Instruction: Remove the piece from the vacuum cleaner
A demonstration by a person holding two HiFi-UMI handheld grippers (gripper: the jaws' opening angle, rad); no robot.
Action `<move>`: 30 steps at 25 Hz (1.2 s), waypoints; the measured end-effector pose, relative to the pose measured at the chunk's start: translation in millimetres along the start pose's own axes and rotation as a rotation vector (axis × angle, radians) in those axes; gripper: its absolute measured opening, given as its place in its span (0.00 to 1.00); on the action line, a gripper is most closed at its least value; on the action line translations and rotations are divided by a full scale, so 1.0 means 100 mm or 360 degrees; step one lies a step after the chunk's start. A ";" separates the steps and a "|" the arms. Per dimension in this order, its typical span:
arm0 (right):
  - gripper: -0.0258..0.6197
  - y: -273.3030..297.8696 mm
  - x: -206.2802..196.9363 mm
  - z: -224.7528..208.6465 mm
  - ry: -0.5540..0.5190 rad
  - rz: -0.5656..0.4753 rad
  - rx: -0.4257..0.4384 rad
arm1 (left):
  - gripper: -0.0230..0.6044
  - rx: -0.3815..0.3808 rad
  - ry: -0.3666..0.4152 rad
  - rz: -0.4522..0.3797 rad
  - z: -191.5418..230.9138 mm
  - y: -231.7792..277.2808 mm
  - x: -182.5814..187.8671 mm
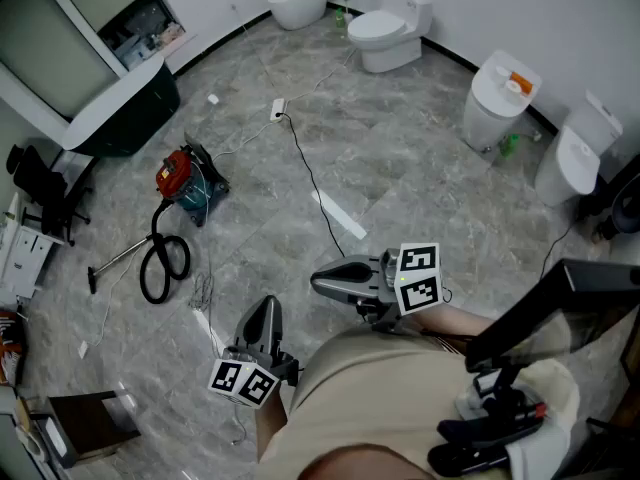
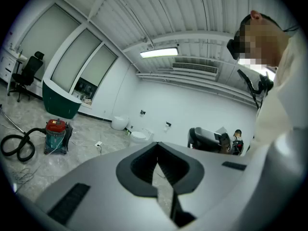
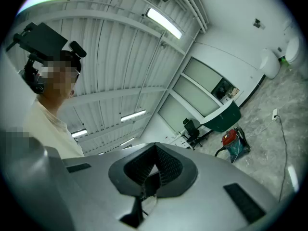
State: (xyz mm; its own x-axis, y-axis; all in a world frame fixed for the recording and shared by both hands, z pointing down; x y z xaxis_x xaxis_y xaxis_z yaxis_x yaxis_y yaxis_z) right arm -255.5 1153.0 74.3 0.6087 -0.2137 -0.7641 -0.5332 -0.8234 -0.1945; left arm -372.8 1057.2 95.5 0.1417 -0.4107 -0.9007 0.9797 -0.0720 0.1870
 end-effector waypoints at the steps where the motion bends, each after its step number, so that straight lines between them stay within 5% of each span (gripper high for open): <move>1: 0.04 -0.01 -0.01 -0.01 0.0008 -0.0003 0.0002 | 0.04 -0.0002 -0.0008 0.0010 0.00 0.02 -0.03; 13: 0.04 -0.44 0.32 -0.40 0.0139 -0.0118 0.0115 | 0.04 0.0016 0.0022 0.0138 -0.25 0.69 -0.08; 18: 0.04 -0.88 0.79 -0.77 0.0183 -0.0175 0.0106 | 0.04 0.0006 0.0075 0.0162 -0.42 1.38 0.07; 30: 0.04 -0.93 1.01 -1.26 0.0109 0.0182 0.0339 | 0.04 0.0505 0.0192 0.0150 -0.25 1.78 0.22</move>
State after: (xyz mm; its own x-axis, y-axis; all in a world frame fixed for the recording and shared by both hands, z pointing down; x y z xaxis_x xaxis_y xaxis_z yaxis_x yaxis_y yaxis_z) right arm -70.4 1142.2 92.8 0.5719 -0.3402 -0.7464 -0.7083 -0.6638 -0.2401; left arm -191.8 1058.4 98.8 0.2639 -0.3202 -0.9099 0.8713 -0.3256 0.3673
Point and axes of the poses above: the fingertips, and each gripper's own axes: y forward along the fingers, z to its left, x out of its top, the point moved 4 cm from there along -y, backward along the fingers, and after that the axes turned 3 degrees about z, right-handed, at the moved point
